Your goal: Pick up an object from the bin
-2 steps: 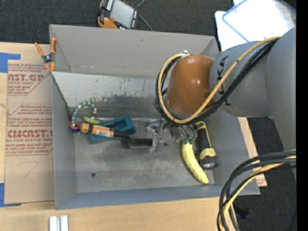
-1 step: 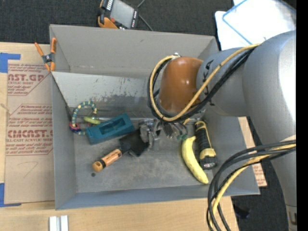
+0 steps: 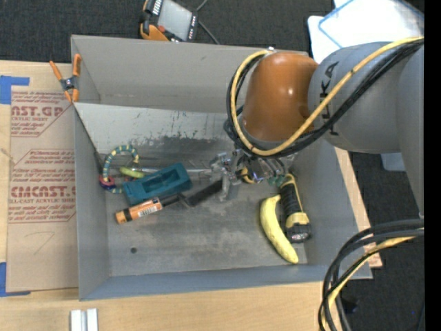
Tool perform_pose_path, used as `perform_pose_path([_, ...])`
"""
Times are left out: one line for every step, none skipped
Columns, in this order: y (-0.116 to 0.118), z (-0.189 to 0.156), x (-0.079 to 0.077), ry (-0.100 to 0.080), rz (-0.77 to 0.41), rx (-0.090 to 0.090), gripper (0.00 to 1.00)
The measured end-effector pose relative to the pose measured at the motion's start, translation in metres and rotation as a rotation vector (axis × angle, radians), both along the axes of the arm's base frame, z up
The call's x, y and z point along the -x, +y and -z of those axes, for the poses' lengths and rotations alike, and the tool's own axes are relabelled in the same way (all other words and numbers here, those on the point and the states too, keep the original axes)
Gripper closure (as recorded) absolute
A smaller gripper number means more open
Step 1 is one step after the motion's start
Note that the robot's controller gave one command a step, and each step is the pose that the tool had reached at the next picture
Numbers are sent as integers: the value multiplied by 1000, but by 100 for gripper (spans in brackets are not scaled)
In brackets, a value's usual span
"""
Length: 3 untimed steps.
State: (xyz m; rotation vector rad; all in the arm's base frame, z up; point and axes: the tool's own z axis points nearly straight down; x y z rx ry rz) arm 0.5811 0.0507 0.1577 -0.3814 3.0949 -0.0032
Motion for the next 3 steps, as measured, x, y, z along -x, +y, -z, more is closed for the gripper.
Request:
perform_pose_path([27,66,-9,7,-29,2,100])
perform_pose_path([23,68,0,21,-26,2,100])
perform_pose_path([-19,74,10,7,-447,8,100])
